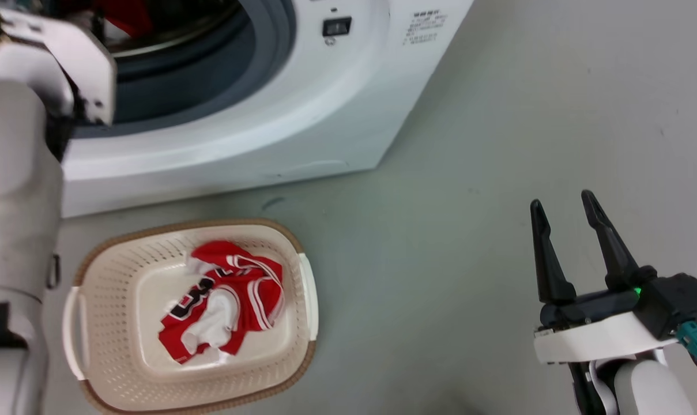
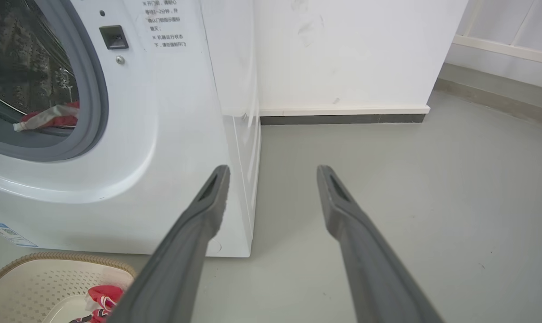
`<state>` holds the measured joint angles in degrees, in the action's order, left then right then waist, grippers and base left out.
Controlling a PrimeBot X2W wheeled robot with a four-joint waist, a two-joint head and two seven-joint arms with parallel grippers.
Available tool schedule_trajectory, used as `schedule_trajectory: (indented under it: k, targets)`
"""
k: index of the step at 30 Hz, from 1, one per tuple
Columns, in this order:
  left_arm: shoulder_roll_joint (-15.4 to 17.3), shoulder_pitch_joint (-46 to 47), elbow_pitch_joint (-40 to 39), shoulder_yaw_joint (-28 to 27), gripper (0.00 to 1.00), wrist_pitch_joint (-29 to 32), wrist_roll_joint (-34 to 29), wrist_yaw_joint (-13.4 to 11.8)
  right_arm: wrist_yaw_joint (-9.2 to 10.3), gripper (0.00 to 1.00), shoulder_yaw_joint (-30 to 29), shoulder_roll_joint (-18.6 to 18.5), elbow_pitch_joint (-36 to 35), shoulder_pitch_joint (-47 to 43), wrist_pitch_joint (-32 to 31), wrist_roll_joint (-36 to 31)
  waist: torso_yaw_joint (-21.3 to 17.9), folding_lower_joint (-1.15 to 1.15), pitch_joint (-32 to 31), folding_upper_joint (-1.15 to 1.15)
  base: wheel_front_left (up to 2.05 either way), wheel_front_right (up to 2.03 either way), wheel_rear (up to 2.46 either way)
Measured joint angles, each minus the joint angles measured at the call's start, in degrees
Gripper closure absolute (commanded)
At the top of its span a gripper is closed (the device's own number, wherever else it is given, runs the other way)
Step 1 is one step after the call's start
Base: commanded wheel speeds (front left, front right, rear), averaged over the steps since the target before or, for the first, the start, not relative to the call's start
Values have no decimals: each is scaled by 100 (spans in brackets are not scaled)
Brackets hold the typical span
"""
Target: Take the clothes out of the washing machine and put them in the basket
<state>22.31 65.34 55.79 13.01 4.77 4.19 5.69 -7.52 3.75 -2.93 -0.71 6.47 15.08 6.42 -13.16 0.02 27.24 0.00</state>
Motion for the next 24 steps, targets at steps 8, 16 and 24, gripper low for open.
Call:
schedule_trajectory:
  k: [8,16,24]
  targets:
    - [315,1468,608,404,0,890,-165,140,0,0,56,0,-76,316,0,163,-252,0,830,0,0,0,0]
    - [587,2380,1051,822,0,2052,-31,165,0,0,135,-1,-135,464,0,327,-476,-1,1446,0,0,0,0]
    - [775,2638,1151,1235,0,2552,160,168,0,0,108,0,-160,504,0,423,-669,-1,1731,0,0,0,0]
